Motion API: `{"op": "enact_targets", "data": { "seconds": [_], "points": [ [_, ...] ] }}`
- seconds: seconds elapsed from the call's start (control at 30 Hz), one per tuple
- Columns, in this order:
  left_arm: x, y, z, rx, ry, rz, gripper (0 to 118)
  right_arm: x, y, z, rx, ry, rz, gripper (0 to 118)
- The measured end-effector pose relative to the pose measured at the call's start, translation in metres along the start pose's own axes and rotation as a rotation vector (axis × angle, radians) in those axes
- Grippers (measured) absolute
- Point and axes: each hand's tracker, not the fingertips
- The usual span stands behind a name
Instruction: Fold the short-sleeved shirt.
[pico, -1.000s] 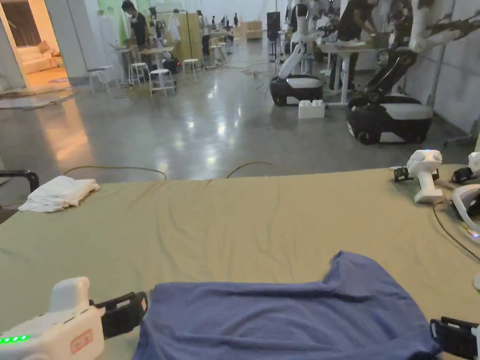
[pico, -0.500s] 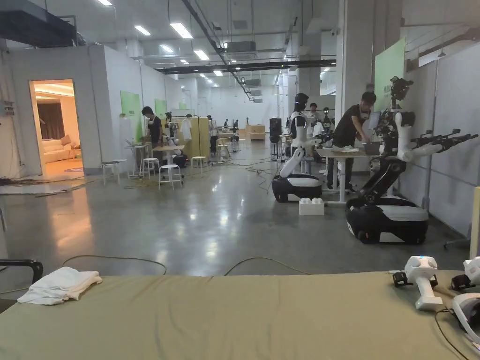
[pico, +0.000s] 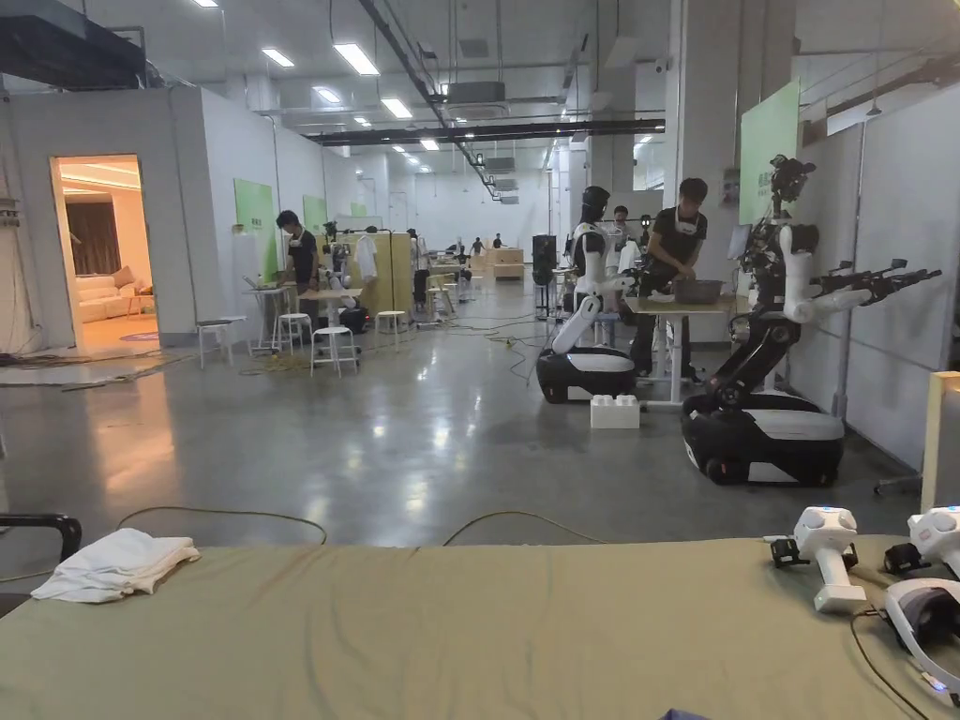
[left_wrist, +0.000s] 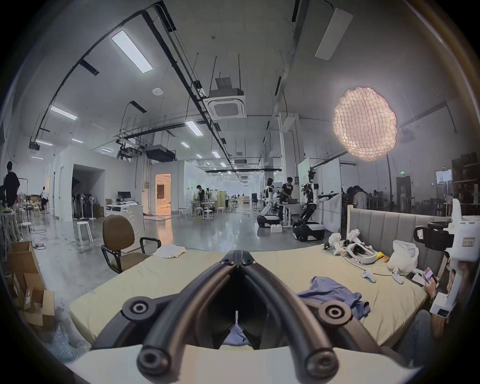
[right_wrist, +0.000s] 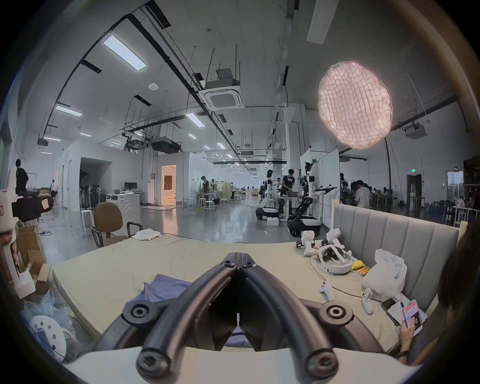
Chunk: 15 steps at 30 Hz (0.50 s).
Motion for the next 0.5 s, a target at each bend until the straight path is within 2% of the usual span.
{"op": "enact_targets", "data": {
  "seconds": [0.17, 0.23, 0.27, 0.33, 0.43, 0.47, 0.5],
  "points": [
    [-0.008, -0.016, -0.029, -0.092, -0.042, 0.041, 2, 0.006, -0.011, -0.009, -0.051, 0.017, -0.051, 0],
    [-0.019, -0.040, -0.055, -0.177, -0.099, 0.096, 25, 0.006, -0.020, -0.014, -0.091, 0.026, -0.070, 0],
    [-0.026, -0.054, -0.070, -0.236, -0.133, 0.126, 30, 0.007, -0.025, -0.017, -0.120, 0.036, -0.085, 0],
    [-0.039, -0.096, -0.107, -0.373, -0.169, 0.183, 35, 0.010, -0.037, -0.022, -0.174, 0.035, -0.116, 0],
    [-0.059, -0.161, -0.160, -0.509, -0.151, 0.259, 70, 0.012, -0.052, -0.027, -0.232, 0.037, -0.147, 0],
    [-0.064, -0.181, -0.178, -0.578, -0.149, 0.287, 77, 0.013, -0.057, -0.029, -0.250, 0.026, -0.146, 0],
    [-0.069, -0.206, -0.200, -0.642, -0.141, 0.319, 77, 0.015, -0.062, -0.031, -0.276, 0.019, -0.145, 0]
  ]
}}
